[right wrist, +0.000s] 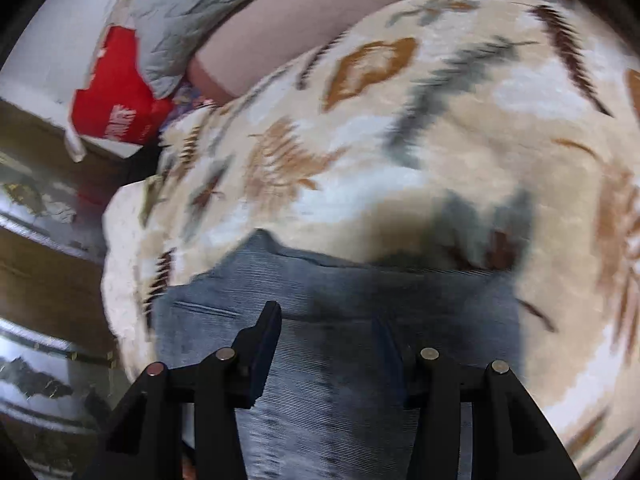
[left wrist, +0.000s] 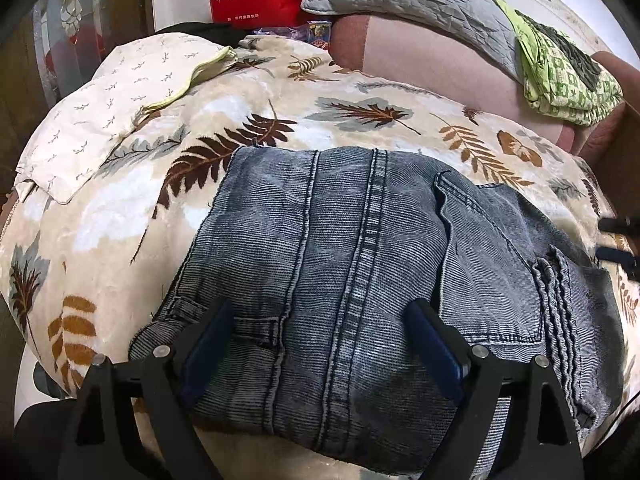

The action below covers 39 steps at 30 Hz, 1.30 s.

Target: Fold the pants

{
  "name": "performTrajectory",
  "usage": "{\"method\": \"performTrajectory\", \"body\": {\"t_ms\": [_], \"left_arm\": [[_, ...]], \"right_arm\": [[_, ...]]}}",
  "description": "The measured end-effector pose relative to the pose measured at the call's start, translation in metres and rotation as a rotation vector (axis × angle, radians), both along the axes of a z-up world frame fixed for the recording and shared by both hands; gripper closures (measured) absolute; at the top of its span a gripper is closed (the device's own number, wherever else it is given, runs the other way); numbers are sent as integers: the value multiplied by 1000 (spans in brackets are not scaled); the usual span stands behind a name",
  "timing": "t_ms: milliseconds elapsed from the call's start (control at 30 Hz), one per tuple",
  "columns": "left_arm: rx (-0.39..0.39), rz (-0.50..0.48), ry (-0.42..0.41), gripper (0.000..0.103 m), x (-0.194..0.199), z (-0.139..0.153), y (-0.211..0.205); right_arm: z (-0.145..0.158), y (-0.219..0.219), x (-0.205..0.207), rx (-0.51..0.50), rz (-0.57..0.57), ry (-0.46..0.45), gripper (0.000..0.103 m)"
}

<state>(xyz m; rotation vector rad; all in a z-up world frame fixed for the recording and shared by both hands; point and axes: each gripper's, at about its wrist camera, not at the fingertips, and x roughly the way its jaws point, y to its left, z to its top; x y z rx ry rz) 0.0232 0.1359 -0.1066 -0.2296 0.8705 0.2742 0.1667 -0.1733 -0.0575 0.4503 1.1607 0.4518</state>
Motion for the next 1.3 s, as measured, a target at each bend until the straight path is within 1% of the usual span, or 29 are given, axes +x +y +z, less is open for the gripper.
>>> {"method": "performTrajectory", "body": {"t_ms": [33, 100, 133, 167, 200, 233, 267, 300, 333, 400, 500, 600, 700, 767, 833, 900, 933, 967, 1000, 1033, 1067, 1133, 1167, 1200, 1300], "left_arm": [[2, 1, -1, 13, 0, 0, -1], [5, 1, -2, 13, 0, 0, -1], [5, 1, -3, 13, 0, 0, -1], [5, 0, -5, 13, 0, 0, -1], [7, -1, -5, 13, 0, 0, -1], [9, -1, -4, 13, 0, 0, -1], [8, -2, -7, 13, 0, 0, 0], [4, -2, -8, 13, 0, 0, 0], [5, 0, -8, 13, 0, 0, 0], [10, 3, -6, 12, 1, 0, -1], [9, 4, -12, 12, 0, 0, -1], [14, 5, -19, 12, -1, -1, -2], [23, 8, -19, 12, -1, -1, -3], [23, 12, -8, 12, -1, 1, -3], [26, 21, 19, 12, 2, 3, -3], [27, 33, 41, 12, 2, 7, -3], [27, 39, 49, 12, 1, 10, -3], [29, 46, 52, 12, -1, 13, -3], [34, 56, 48, 12, -3, 17, -3], [38, 62, 47, 12, -5, 20, -3], [43, 70, 50, 12, -6, 22, -2], [39, 77, 54, 12, -9, 25, -2], [40, 79, 52, 12, -10, 27, -2], [40, 77, 48, 12, -12, 28, -3], [31, 71, 46, 12, -16, 30, -5]], "right_arm": [[1, 13, 6, 16, 39, -3, 47], [-7, 34, 15, 31, 99, 5, 41], [-14, 44, 22, 31, 117, 15, 41], [-26, 53, 33, 2, 135, 28, 41], [-39, 57, 42, -57, 145, 49, 41], [-49, 56, 50, -63, 127, 70, 43], [-48, 48, 51, -10, 81, 70, 43], [-42, 44, 48, 14, 63, 69, 43], [-34, 42, 42, 15, 67, 47, 43], [-16, 33, 24, -18, 82, -23, 43], [6, 3, -5, -26, 46, -92, 43], [21, -33, -41, -15, -22, -161, 43], [24, -53, -73, 2, -57, -185, 43], [20, -56, -89, 34, -25, -183, 40], [6, -54, -99, 17, -2, -177, 24], [-29, -46, -97, -110, 19, -94, 23], [-36, -45, -97, -127, 31, -85, 23], [-31, -43, -102, -142, 35, -135, 23], [-22, -41, -104, -143, 47, -162, 23], [-13, -42, -107, -123, 56, -202, 23], [1, -43, -113, -96, 54, -274, 23], [15, -45, -120, -70, 45, -339, 23], [14, -44, -120, -43, 58, -339, 23], [8, -42, -118, -36, 74, -310, 23], [-42, -34, -99, -118, 91, -90, 23]]}}
